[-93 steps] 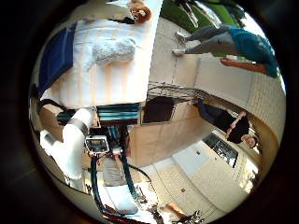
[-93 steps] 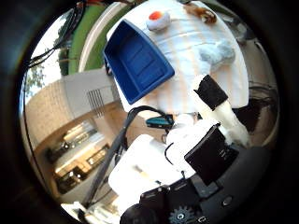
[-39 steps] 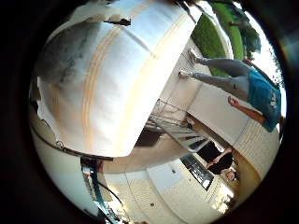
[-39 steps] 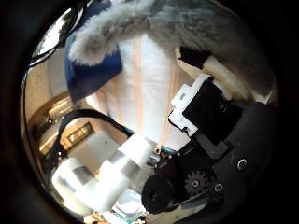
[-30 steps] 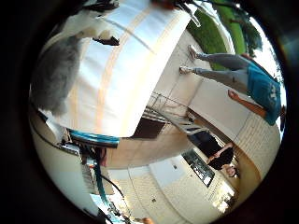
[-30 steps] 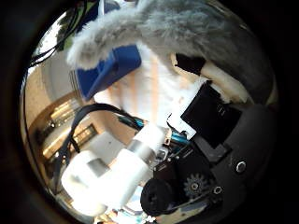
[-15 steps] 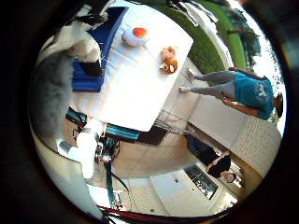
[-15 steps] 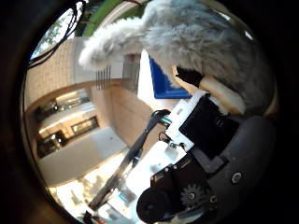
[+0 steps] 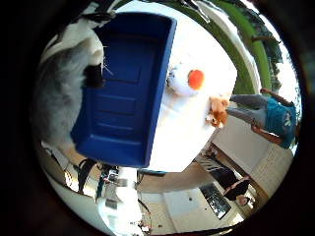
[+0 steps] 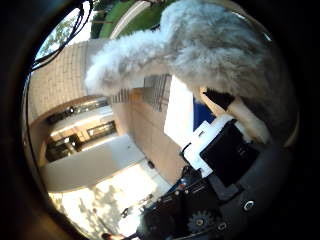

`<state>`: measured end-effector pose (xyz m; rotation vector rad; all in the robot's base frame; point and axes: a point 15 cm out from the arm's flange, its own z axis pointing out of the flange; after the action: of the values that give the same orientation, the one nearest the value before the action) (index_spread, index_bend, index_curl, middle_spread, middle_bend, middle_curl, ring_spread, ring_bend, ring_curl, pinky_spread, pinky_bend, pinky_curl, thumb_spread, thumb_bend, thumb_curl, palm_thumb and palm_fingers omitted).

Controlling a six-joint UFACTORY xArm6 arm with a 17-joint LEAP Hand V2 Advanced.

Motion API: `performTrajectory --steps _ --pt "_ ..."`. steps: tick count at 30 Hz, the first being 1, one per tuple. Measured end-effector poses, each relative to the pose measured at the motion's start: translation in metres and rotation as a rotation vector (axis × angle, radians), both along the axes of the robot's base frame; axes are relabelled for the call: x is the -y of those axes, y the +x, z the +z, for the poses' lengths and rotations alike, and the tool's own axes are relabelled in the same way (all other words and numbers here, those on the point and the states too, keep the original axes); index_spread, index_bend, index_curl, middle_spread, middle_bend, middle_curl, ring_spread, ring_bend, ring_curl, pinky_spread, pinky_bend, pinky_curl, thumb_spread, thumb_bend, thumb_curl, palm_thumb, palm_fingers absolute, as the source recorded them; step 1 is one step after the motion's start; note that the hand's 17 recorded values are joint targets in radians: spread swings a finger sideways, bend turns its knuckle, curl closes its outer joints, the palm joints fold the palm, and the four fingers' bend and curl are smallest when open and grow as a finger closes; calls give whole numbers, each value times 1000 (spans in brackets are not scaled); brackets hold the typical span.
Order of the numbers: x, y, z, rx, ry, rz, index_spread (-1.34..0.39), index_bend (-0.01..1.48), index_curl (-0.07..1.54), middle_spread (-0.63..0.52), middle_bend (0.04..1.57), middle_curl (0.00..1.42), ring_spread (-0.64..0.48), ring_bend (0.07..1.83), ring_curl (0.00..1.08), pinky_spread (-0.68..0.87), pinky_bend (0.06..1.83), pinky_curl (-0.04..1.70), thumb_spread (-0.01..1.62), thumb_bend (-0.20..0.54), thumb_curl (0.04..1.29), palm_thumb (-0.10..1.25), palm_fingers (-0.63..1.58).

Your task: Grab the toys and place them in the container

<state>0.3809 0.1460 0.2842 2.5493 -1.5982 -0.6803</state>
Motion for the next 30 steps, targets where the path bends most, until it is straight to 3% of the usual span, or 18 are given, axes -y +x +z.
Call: performTrajectory --steps 1,4,8,13,19,22,25,30 --pt "3 0 -3 -4 -5 15 -484 485 574 -63 457 713 143 822 544 301 1117 507 1243 -26 530 825 -304" --pt "9 0 -11 -11 -10 49 -470 359 497 -6 280 599 211 626 432 344 947 417 1229 -27 518 812 -293" --pt "20 4 -11 -2 8 59 -470 219 424 31 146 497 258 476 358 380 781 340 1210 -22 508 813 -201" --pt "56 12 10 55 38 8 -468 152 361 47 118 400 283 398 324 409 697 296 1186 -23 500 808 -121" --pt "140 24 26 116 40 -180 -369 136 300 73 175 355 287 417 327 432 676 276 1172 -39 480 749 2" --pt "203 36 26 164 13 -340 -306 141 286 80 181 351 289 432 328 438 683 270 1174 -37 473 721 35" --pt "258 60 14 246 -48 -487 -213 146 278 96 190 351 299 461 330 441 687 264 1172 -36 467 691 98" --pt "314 71 -18 263 -158 -604 -104 149 267 107 189 352 312 492 337 456 706 258 1168 -31 458 663 150"
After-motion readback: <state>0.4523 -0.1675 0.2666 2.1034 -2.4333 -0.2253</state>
